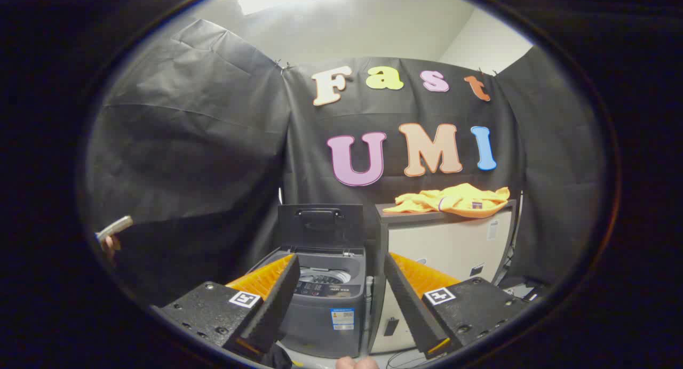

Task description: Put the clothes into the washing machine and then close the washing machine lid.

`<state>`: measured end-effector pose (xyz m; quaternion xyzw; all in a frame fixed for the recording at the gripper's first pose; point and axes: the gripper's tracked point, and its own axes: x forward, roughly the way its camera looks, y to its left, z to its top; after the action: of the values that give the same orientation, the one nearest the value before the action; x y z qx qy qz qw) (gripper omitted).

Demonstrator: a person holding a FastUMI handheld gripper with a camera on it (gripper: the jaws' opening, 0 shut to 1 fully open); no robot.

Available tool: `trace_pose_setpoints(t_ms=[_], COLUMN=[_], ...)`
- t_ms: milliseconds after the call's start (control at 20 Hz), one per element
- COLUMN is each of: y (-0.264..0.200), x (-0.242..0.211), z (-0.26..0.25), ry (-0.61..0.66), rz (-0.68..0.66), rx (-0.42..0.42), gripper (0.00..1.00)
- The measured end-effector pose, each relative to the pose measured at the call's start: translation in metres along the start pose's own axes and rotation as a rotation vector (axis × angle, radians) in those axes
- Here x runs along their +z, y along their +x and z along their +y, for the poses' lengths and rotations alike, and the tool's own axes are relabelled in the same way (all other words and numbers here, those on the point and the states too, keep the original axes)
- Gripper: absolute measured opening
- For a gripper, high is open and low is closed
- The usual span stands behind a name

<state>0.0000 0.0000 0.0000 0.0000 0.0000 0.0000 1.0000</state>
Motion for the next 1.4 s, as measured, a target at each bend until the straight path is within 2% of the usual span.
trace_pose_setpoints(t_ms=[1400], y=[0.0046], x=[-0.0071], z=[0.0105], ry=[-0.028], rz=[0.009], rx=[0.018], gripper=[0.96])
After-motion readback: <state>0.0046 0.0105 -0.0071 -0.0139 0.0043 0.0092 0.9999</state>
